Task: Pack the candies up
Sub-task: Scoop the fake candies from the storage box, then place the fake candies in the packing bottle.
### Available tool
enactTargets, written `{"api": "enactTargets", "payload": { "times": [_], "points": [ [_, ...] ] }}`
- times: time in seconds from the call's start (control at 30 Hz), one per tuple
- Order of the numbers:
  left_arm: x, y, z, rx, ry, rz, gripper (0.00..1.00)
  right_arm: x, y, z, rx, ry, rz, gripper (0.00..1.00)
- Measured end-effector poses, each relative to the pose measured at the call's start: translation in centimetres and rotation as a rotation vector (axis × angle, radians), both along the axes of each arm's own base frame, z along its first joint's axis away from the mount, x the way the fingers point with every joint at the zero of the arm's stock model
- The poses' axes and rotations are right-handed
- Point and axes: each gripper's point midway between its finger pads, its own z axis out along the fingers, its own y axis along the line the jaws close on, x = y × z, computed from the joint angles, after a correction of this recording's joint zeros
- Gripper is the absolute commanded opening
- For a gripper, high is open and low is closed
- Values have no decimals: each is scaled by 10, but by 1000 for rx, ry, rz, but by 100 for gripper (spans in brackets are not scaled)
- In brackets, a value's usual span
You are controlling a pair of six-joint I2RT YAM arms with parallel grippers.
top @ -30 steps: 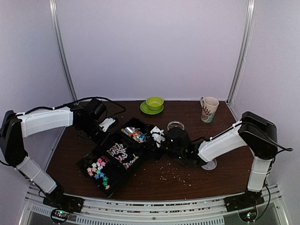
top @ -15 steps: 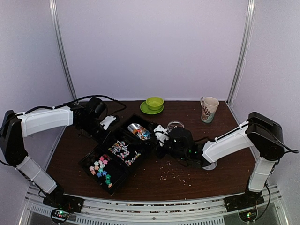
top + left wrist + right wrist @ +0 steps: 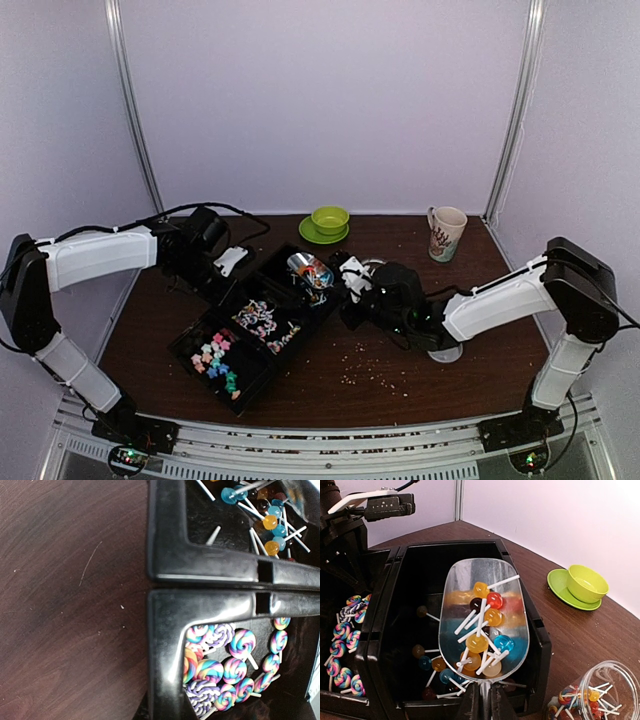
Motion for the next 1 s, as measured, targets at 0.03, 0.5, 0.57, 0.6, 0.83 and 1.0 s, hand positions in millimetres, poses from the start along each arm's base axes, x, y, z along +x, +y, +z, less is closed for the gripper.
{"api": "enactTargets", "payload": {
  "times": [0.03,0.5,0.57,0.6,0.83,1.0],
  "points": [
    [0,0,0,1,-1,1,0,0,-1,2,-2,1,-1,0],
    [3,5,-6,36,-3,18,0,-10,-22,45,-8,-14,-7,0],
    [4,6,-6,38,-3,19,0,-12,-26,48,-18,-8,-10,0],
    [4,6,-6,38,-4,20,0,-13,-29,49,-24,-5,-13,0],
    [5,7,-6,42,-6,25,0,-15,-61,61,-81,15,-78,0],
    [5,8,-6,43,-6,25,0,-18,-85,67,-121,30,-135,0]
  ]
}}
